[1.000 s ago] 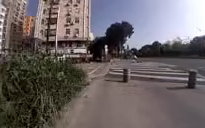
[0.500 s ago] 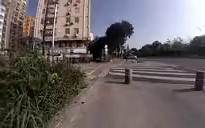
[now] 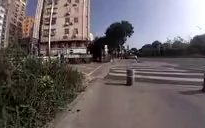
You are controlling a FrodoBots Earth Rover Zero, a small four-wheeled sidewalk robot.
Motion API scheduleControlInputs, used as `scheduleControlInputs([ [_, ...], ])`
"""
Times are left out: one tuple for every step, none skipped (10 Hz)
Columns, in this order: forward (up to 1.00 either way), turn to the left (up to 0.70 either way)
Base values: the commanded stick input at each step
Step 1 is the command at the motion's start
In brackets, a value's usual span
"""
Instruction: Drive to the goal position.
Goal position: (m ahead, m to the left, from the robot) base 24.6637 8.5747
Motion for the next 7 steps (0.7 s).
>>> scheduleControlInputs([
  [0.45,0.00],
  [0.45,0.00],
  [0.45,0.00],
  [0.45,0.00],
  [0.45,0.00],
  [0.45,0.00],
  [0.45,0.00],
])
